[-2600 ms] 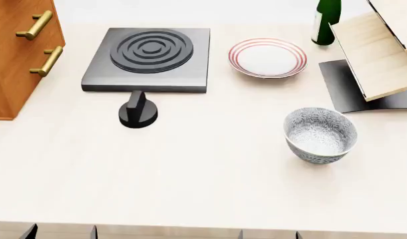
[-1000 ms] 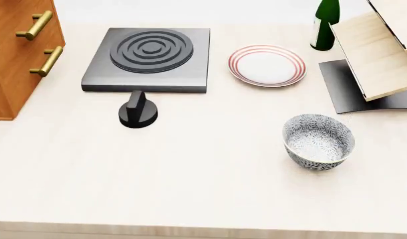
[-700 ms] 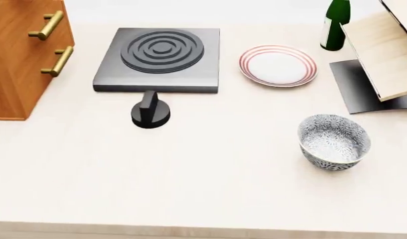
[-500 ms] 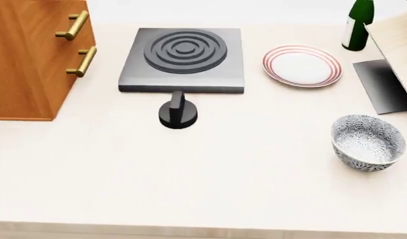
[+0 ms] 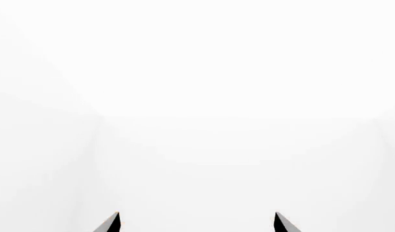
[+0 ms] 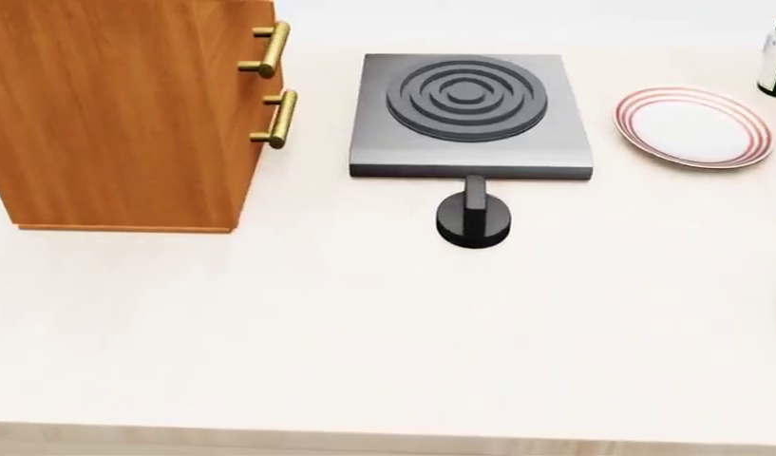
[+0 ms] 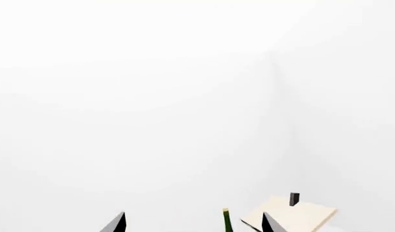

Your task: Put the bowl on the stove.

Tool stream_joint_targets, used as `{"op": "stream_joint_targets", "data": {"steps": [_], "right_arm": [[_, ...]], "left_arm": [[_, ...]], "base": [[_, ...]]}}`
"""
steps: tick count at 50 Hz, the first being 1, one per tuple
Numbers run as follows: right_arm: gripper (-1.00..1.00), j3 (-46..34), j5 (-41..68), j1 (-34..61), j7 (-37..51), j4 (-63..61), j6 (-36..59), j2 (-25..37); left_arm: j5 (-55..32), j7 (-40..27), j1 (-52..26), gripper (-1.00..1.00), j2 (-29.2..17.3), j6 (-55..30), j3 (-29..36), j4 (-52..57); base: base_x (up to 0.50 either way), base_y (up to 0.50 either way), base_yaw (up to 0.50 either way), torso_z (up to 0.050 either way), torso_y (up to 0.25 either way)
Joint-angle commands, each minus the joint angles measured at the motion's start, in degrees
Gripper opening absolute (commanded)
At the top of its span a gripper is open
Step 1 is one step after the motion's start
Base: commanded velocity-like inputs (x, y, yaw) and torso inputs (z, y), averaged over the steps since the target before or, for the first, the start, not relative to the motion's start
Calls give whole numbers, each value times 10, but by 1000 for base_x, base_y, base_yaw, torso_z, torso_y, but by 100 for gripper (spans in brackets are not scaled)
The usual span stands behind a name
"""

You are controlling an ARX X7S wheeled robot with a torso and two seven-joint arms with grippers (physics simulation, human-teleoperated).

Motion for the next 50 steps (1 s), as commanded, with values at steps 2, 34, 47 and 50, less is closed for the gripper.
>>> {"op": "stream_joint_targets", "data": {"steps": [2, 34, 47, 50], "right_arm": [[100, 7, -13, -4, -8, 0, -6, -16], [100, -6, -32, -24, -19, 3, -30, -19], [100, -10, -34, -30, -22, 2, -35, -19], [100, -12, -35, -31, -23, 2, -36, -19]], "left_arm": [[17, 10, -3, 100, 6, -6, -3, -2], [21, 9, -24, 100, 4, -12, 22, -6], [21, 10, -28, 100, 4, -14, 26, -7], [21, 10, -29, 100, 3, -15, 27, -6]], "base": [[0, 250, 0, 0, 0], [228, 0, 0, 0, 0], [500, 0, 0, 0, 0], [500, 0, 0, 0, 5]]}}
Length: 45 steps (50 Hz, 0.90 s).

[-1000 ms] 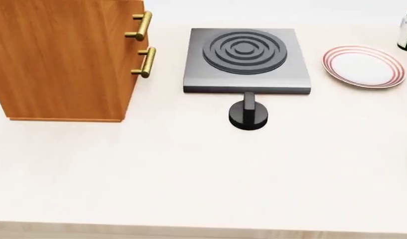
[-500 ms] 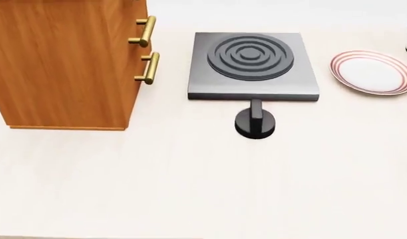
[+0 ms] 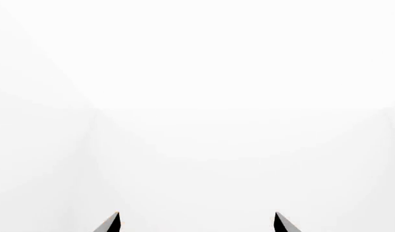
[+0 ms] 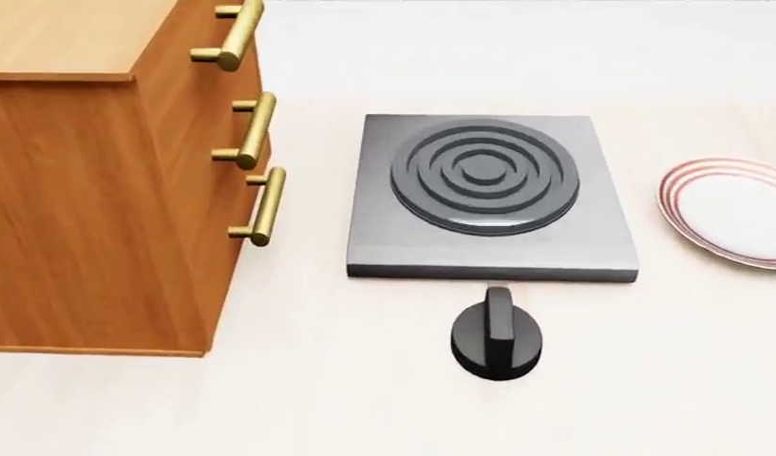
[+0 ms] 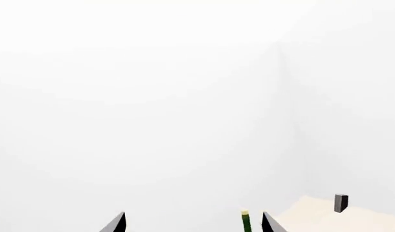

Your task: Put the bowl on the stove.

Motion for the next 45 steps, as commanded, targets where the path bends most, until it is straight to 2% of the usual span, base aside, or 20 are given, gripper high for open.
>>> {"op": "stream_joint_targets", "data": {"steps": [1, 33, 39, 45], "right_arm": [[100, 8, -12, -6, -13, -2, -6, -12], [100, -12, -17, -18, -17, -4, -17, -17], [100, -48, -36, -19, -19, -4, -29, -18], [100, -121, -60, 4, -21, 27, -15, 40]], "left_arm": [[16, 15, -4, 100, 10, -6, -4, -1], [11, 23, -17, 100, 16, -6, 7, -8], [12, 24, -19, 100, 17, -8, 10, -8], [14, 22, -32, 100, 13, -11, 27, -11]], "base": [[500, 0, 0, 0, 0], [500, 0, 0, 0, 1], [500, 0, 0, 0, 0], [0, 0, 0, 0, 0]]}}
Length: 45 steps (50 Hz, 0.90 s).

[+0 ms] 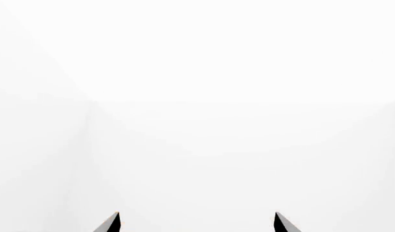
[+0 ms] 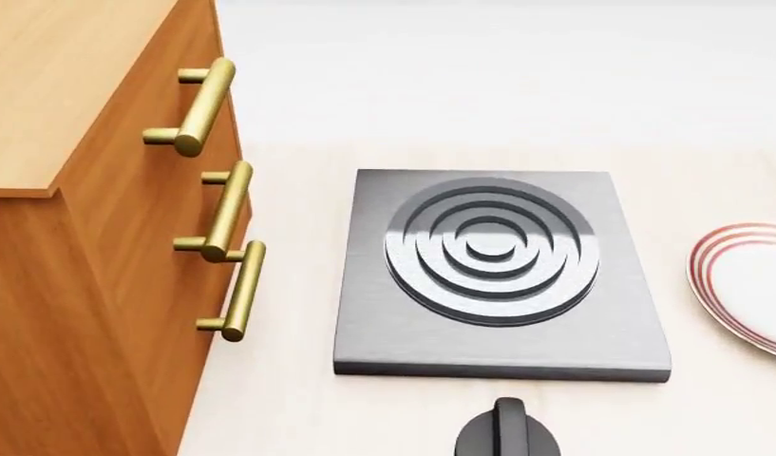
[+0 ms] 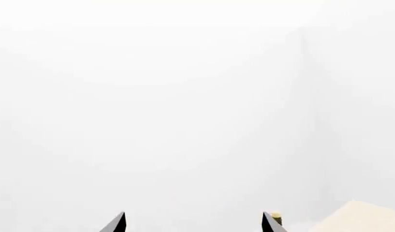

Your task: Put the bowl on the stove.

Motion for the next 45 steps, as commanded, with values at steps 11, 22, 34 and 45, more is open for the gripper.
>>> {"op": "stream_joint_targets", "data": {"steps": [11, 22, 34, 45], "right_arm": [[100, -162, -88, -29, -97, 138, 40, 192], [100, -109, -100, -125, -182, 168, 85, 250], [100, -112, -129, -212, -217, 189, 110, 260], [100, -138, -135, -237, -212, 208, 134, 263]], "left_arm": [[19, 16, -26, 100, 10, -5, 26, -12], [19, 17, -37, 100, 10, -9, 37, -13], [15, 21, -32, 100, 15, -9, 28, -15], [12, 26, -35, 100, 20, -6, 32, -21]], "base": [[0, 0, 0, 0, 0], [0, 0, 0, 0, 0], [0, 0, 0, 0, 0], [0, 0, 0, 0, 0]]}}
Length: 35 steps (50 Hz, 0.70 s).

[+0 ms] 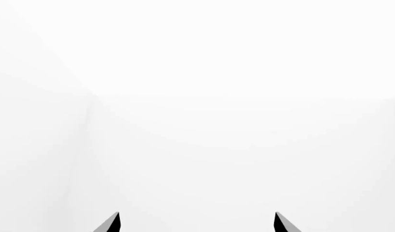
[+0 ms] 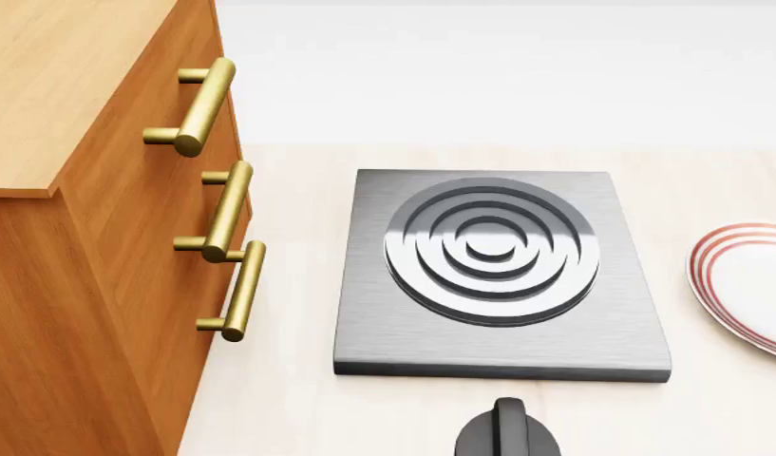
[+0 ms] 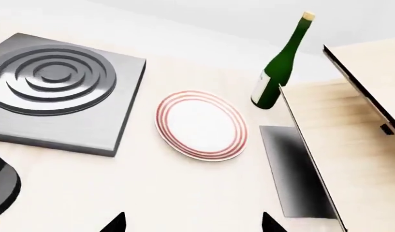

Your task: Put the bowl on the stove.

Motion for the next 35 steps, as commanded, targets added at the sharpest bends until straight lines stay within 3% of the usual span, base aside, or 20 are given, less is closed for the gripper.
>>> {"op": "stream_joint_targets", "data": {"steps": [1, 35], "right_arm": [[100, -3, -21, -44, -24, 16, 17, -2], [100, -50, -78, -87, 0, 66, -50, -45]], "left_arm": [[14, 19, -3, 100, 15, -3, -6, -6], [16, 28, -21, 100, 24, -8, 15, -11]], "base": [[0, 0, 0, 0, 0], [0, 0, 0, 0, 0]]}}
